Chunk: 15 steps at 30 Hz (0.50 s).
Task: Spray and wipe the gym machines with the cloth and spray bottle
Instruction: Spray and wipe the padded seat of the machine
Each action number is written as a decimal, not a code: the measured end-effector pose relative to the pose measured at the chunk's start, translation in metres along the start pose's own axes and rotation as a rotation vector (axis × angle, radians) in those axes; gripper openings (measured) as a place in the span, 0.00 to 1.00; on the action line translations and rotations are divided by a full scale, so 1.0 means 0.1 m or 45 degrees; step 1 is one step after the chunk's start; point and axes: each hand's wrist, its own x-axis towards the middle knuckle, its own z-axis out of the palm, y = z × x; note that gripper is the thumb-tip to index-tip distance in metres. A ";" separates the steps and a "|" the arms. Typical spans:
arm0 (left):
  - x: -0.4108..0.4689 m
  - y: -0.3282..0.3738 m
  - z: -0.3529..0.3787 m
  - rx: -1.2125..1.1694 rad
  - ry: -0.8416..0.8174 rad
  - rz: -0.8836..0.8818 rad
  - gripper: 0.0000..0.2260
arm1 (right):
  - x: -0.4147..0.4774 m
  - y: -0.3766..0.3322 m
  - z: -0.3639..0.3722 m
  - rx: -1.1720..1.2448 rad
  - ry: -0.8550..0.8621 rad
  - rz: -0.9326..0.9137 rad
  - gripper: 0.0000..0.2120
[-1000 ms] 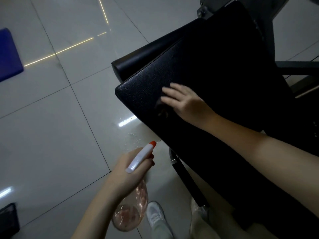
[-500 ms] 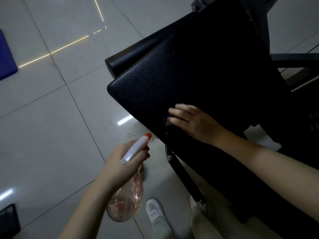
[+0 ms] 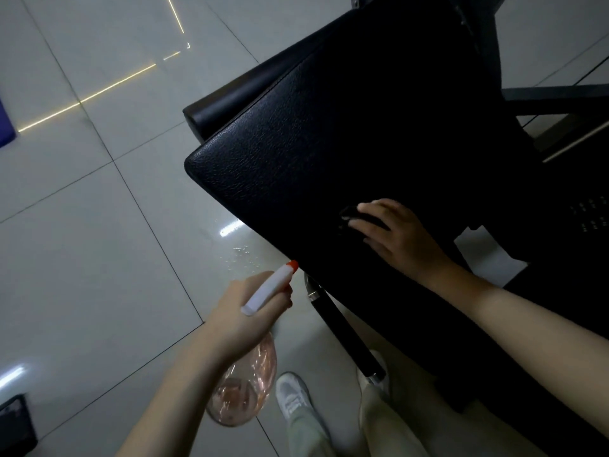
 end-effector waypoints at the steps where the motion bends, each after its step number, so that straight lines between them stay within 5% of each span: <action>1: 0.00 0.01 0.01 0.010 -0.007 0.009 0.28 | 0.02 0.08 0.00 -0.008 0.045 0.086 0.15; 6: 0.04 0.07 0.07 0.010 -0.004 0.034 0.29 | 0.52 -0.22 0.18 0.079 0.418 0.803 0.15; 12: 0.13 0.20 0.09 -0.066 0.027 -0.041 0.27 | 0.09 -0.03 0.10 0.030 0.317 0.435 0.15; 15: 0.21 0.30 0.04 -0.054 0.086 -0.021 0.24 | -0.19 0.15 0.06 0.054 0.331 0.578 0.14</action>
